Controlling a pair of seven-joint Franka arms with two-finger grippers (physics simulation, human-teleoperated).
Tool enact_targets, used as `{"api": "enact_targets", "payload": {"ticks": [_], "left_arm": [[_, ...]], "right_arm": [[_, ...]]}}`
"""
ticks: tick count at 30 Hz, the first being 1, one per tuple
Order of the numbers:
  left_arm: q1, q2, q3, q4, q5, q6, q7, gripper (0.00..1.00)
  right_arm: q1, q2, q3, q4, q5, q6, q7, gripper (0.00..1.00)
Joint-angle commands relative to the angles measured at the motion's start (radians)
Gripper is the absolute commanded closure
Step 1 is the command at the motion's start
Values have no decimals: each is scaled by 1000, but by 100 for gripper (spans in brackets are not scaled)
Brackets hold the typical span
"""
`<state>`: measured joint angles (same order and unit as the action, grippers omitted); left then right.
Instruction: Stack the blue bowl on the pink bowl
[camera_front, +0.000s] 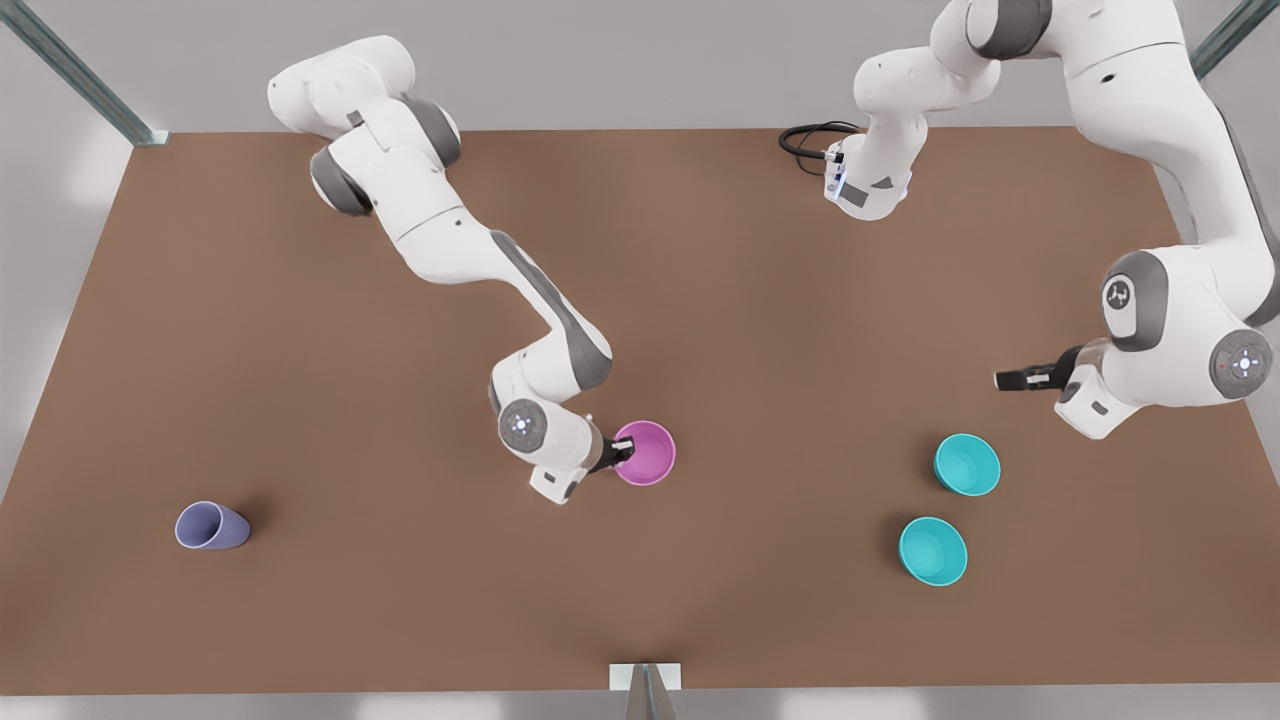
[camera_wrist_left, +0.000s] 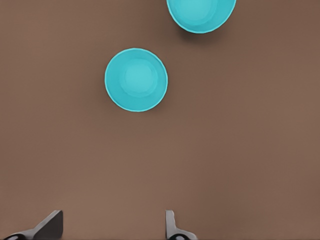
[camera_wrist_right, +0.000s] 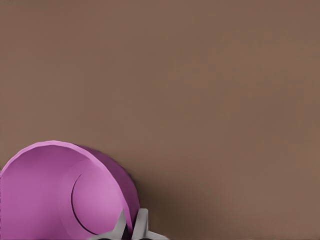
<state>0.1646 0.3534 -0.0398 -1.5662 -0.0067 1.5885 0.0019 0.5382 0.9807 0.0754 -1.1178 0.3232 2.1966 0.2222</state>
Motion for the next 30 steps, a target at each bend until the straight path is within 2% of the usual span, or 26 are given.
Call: {"api": "enact_targets", "payload": {"ticks": [1,3,4,5,10,12,14,15,17,18,20,22,23,24,25,30], "left_arm": [[24,84,0,57,-1,140,237,0],[35,185,0,100,-1,209,276,0],[46,206,0,100,-1,231,329,0],[61,220,0,100,-4,234,357,0],[62,253,-2,101,-15,235,357,0],[62,272,-2,101,-16,284,357,0],[110,317,-3,101,-29,347,407,0],[125,363,-2,100,-76,416,470,0],[125,430,-2,98,-90,518,471,0],[121,453,-2,97,-91,550,471,0],[112,475,-2,95,-122,561,471,0],[112,493,-2,92,-124,593,471,3],[112,495,-2,92,-124,590,472,56],[112,492,-2,90,-125,582,468,76],[112,480,-2,90,-147,544,463,79],[102,452,-3,90,-156,512,432,79]], "right_arm": [[17,19,0,13,-6,80,867,79],[22,33,-2,26,-6,86,868,79],[22,35,-2,26,-7,88,868,72],[22,35,-3,26,-10,88,870,0],[3,12,-5,53,-7,72,868,0],[-101,-22,15,82,0,-14,839,0],[-225,-80,18,82,-22,-255,602,0],[-306,-120,18,72,-189,-466,296,0],[-440,-180,18,52,-383,-658,-145,0],[-533,-278,18,-55,-394,-660,-317,0],[-630,-476,18,-189,-392,-658,-458,0],[-713,-629,17,-197,-389,-711,-598,0],[-715,-688,17,-197,-392,-761,-595,0],[-715,-721,17,-197,-389,-776,-587,0],[-716,-709,17,-194,-380,-756,-586,0],[-719,-737,17,-272,-348,-701,-555,0]]}}
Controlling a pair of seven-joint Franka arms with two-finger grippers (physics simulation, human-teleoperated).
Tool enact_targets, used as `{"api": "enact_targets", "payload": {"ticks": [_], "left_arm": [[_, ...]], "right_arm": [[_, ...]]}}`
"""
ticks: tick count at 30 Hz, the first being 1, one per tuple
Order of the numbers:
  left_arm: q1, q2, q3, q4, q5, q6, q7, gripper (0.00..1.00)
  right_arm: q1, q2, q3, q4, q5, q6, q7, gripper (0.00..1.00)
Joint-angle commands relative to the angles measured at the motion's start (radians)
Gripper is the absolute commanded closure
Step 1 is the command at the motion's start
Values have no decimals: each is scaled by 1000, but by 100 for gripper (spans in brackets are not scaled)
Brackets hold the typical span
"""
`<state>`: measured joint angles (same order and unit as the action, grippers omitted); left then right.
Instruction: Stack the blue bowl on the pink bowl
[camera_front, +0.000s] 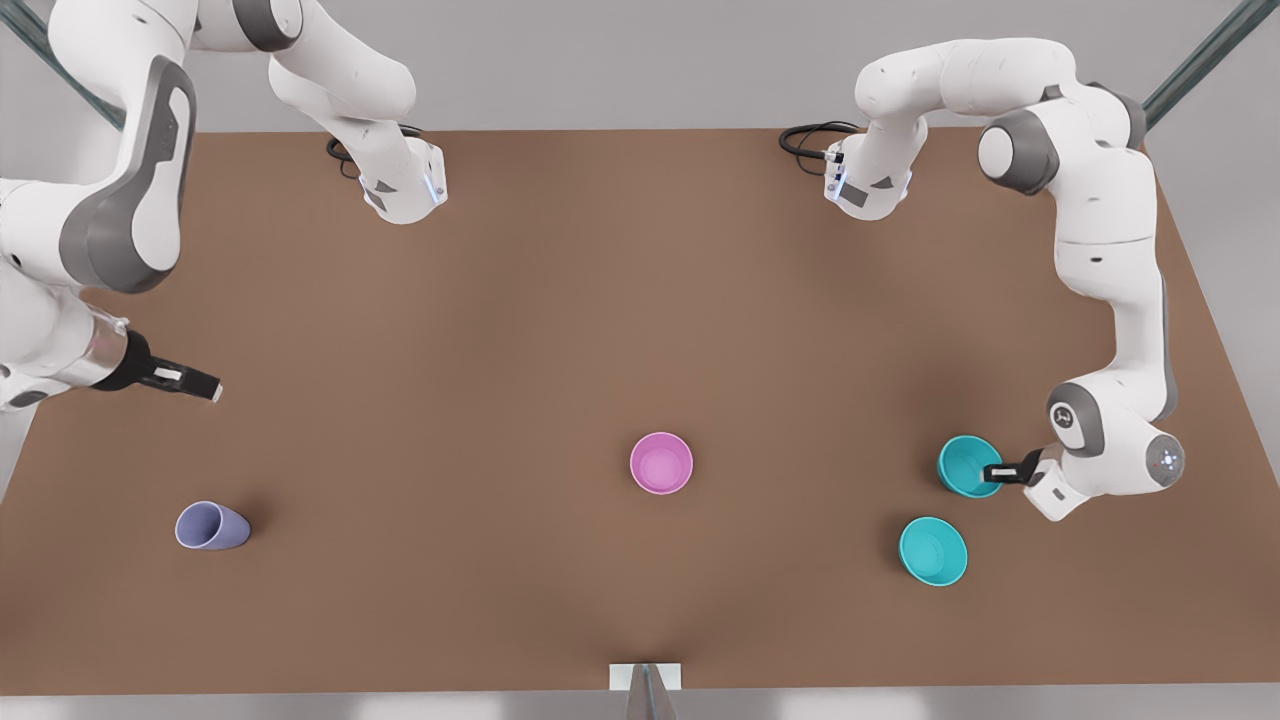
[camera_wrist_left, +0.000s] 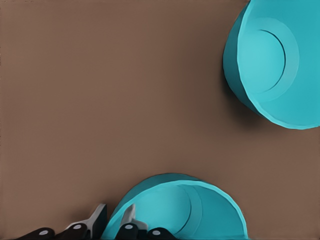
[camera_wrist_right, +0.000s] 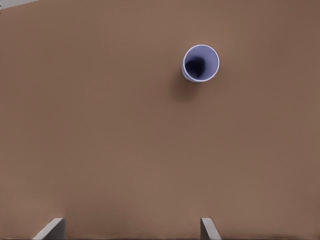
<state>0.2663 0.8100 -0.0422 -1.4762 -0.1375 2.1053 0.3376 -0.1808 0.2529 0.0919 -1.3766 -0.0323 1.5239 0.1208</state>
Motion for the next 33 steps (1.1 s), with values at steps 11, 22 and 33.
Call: {"api": "enact_targets", "payload": {"ticks": [11,22,33], "left_arm": [[-305,-213,-93,22,-14,-314,-655,79],[-716,112,-91,436,-21,-162,-1227,79],[-713,159,-91,433,-25,-103,-1221,79]], "right_arm": [[1,-4,2,-13,6,-19,-454,0],[6,-1,2,-13,5,-18,-438,0],[7,0,5,-13,3,-18,-435,0]]}}
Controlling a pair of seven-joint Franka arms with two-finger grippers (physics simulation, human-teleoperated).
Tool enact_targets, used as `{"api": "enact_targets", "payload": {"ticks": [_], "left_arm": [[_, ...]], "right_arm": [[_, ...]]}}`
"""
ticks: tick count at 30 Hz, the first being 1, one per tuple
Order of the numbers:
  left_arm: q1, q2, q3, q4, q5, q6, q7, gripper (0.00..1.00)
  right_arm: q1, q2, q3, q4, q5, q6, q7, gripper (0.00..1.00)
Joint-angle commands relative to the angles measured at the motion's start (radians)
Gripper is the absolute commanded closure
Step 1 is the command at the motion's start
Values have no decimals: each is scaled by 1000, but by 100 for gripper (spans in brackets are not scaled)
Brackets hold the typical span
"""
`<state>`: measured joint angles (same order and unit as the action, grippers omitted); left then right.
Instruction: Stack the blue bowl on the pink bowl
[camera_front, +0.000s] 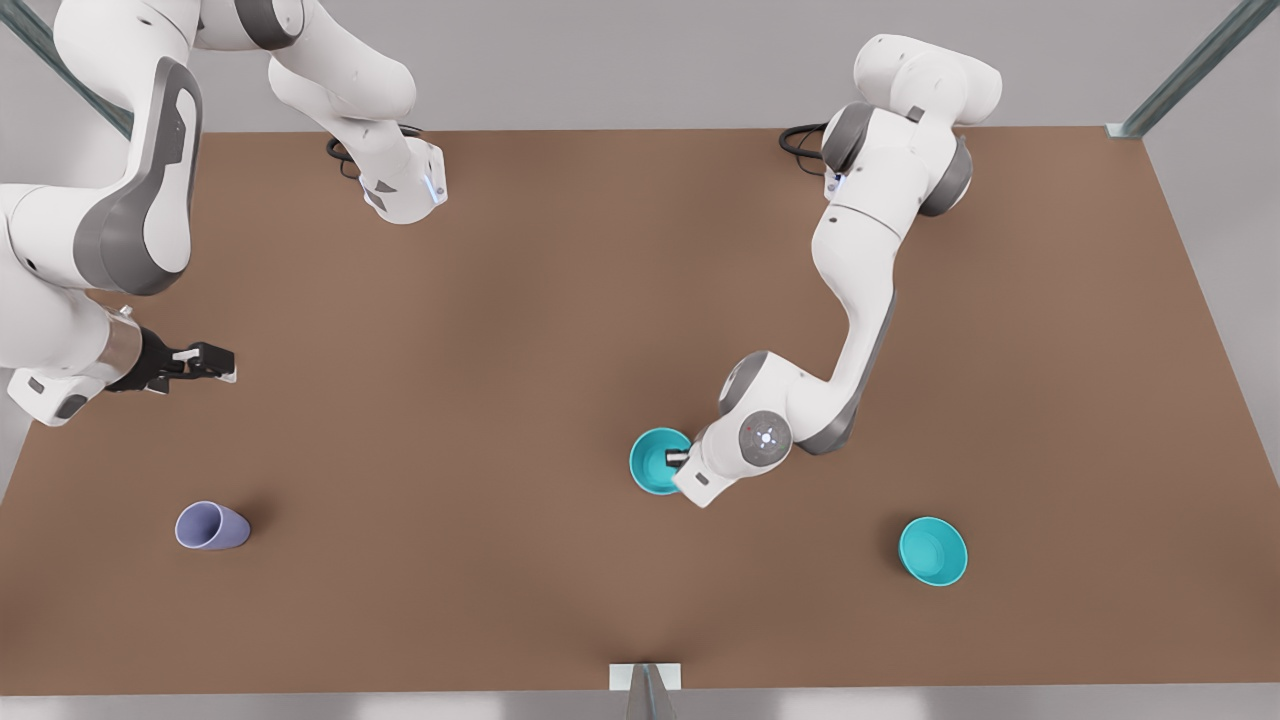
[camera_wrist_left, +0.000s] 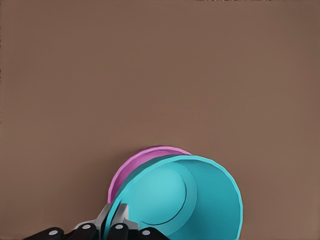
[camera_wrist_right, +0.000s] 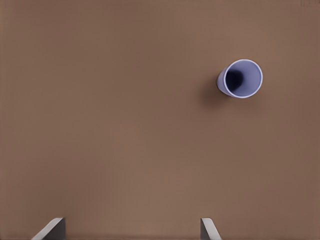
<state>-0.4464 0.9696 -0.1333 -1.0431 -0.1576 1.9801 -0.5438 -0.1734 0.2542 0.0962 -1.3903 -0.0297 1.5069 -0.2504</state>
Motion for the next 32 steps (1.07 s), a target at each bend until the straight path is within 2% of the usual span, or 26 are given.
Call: {"api": "enact_targets", "payload": {"ticks": [1,15,16,19,21,23,26,27,28,29,32], "left_arm": [[0,0,0,-2,-7,20,-340,79],[-3,-5,-3,-28,-16,16,-341,79],[-3,-5,-3,-28,-14,11,-340,0],[12,-41,-2,-28,32,-138,-331,0],[154,-188,1,-21,127,-508,-92,0],[331,-322,1,-18,179,-650,214,0],[394,-413,9,-26,233,-647,412,0],[396,-646,53,-296,192,-458,450,0],[390,-777,64,-469,190,-373,452,0],[390,-782,67,-456,188,-501,449,0],[388,-769,66,-377,184,-583,449,0]], "right_arm": [[0,-1,0,0,1,-1,-64,0],[2,2,0,2,-6,-1,-55,0],[2,2,0,2,-6,-1,-53,0],[2,2,0,2,-6,-1,-53,0],[2,2,0,2,-6,-1,-53,0],[2,2,0,2,-6,-1,-53,0],[2,4,0,2,-6,-1,-52,0],[3,4,0,2,-6,-1,-52,0],[3,4,0,2,-6,-1,-52,0],[3,4,0,2,-6,-1,-52,0],[3,4,0,2,-6,-1,-52,0]]}}
